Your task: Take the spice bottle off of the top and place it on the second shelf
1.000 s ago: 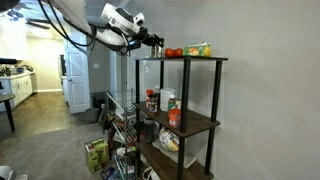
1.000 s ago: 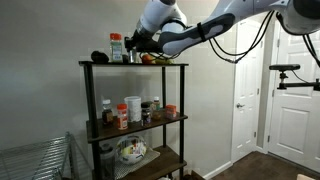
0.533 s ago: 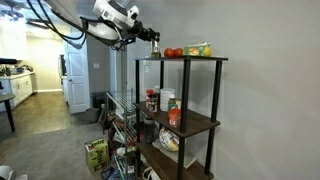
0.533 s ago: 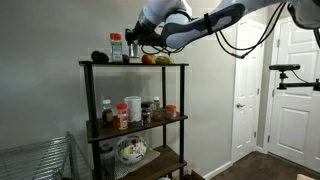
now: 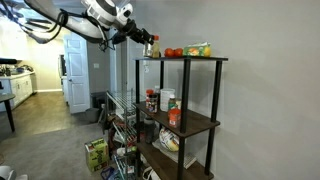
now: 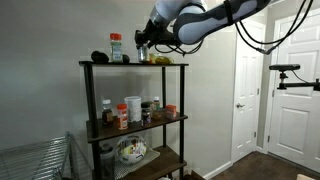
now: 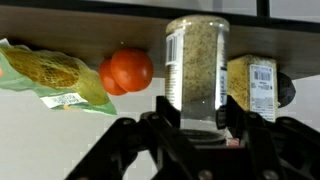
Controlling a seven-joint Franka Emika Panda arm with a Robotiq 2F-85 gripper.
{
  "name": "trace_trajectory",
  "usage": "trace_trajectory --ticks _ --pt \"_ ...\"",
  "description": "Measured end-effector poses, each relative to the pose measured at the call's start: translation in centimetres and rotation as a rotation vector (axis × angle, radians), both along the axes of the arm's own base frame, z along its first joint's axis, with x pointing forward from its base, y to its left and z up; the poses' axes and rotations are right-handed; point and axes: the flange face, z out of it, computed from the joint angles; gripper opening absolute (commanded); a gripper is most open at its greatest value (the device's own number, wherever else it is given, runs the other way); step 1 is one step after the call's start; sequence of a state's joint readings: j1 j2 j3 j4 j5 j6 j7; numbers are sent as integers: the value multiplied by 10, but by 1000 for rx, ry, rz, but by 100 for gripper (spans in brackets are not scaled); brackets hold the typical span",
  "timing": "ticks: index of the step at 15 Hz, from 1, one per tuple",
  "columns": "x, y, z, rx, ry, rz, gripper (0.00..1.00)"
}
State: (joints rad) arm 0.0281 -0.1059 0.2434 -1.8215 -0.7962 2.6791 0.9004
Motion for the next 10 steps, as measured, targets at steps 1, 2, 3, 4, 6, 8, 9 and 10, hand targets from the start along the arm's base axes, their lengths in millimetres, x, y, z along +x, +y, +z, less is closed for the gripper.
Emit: trace_trajectory --ticks 1,2,3,4,6,8,9,10 --pt "-4 -5 -1 -2 9 2 32" --pt "-8 -10 0 -2 16 0 32" --pt "-12 -15 0 -2 21 -4 32" --pt "-16 -21 1 -2 26 -9 32" --pt "-23 -32 -1 0 38 -23 32" --pt "-29 -43 -9 6 61 -38 32" --pt "-32 -48 -14 10 75 -45 32" --pt "-36 -53 -18 17 87 -51 32"
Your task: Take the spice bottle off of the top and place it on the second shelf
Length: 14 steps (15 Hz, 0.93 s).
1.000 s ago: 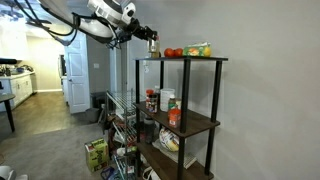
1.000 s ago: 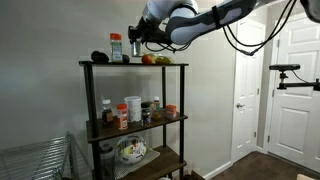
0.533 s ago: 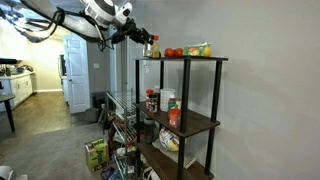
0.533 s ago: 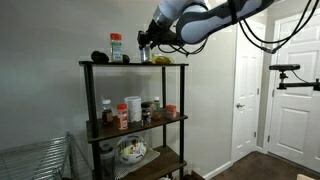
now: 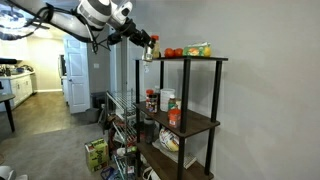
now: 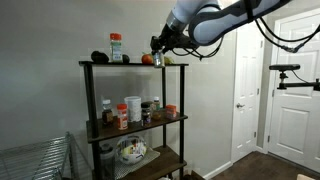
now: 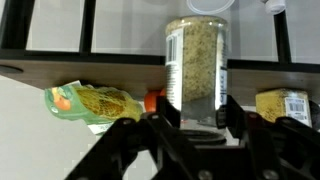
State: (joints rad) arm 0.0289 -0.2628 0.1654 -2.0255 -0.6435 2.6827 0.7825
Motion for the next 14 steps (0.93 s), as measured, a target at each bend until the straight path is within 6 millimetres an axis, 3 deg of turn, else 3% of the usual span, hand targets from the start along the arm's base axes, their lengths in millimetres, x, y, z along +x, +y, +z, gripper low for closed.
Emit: trace_trajectory --ticks 9,14 --pt "-50 -36 -27 40 98 -65 32" --pt "-68 -44 -54 63 197 -66 32"
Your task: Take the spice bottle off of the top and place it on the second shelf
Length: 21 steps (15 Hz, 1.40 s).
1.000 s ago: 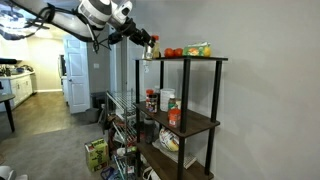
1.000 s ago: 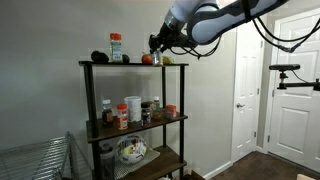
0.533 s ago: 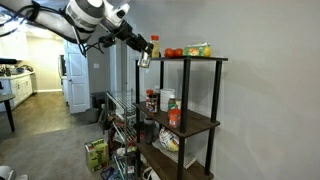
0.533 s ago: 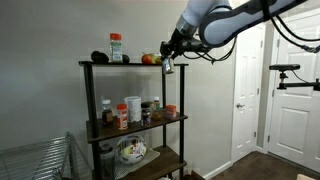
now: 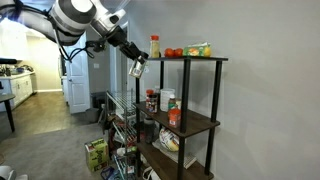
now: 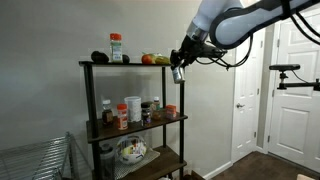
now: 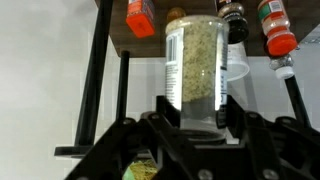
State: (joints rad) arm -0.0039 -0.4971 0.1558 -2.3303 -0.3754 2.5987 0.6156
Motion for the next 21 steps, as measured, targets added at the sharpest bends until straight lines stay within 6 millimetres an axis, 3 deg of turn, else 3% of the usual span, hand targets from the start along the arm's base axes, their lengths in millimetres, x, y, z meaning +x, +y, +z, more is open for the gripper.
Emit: trace_trajectory --ticks 4,5,8,16,17,21 --pt "4 -17 -26 0 42 -33 32" --pt "6 -23 -32 0 50 -44 57" --pt "13 -34 -44 -4 68 -53 57" --pt "14 -34 -45 -4 70 -53 57" --pt "14 -34 -45 -4 70 -53 32" --pt "15 -32 -50 -9 80 -52 32"
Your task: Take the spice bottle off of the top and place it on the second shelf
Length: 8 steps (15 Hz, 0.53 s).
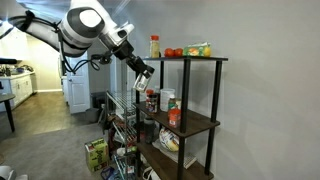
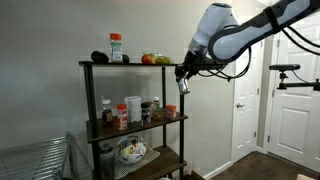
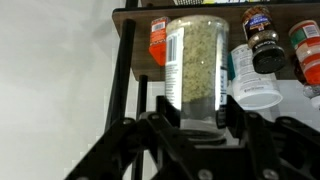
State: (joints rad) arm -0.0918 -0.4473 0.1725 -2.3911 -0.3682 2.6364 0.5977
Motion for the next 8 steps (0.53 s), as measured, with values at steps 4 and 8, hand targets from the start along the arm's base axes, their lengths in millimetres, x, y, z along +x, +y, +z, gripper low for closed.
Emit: trace_trajectory --ticks 4,8 --pt "8 3 -44 26 42 26 32" --pt "28 11 -92 120 -29 96 32"
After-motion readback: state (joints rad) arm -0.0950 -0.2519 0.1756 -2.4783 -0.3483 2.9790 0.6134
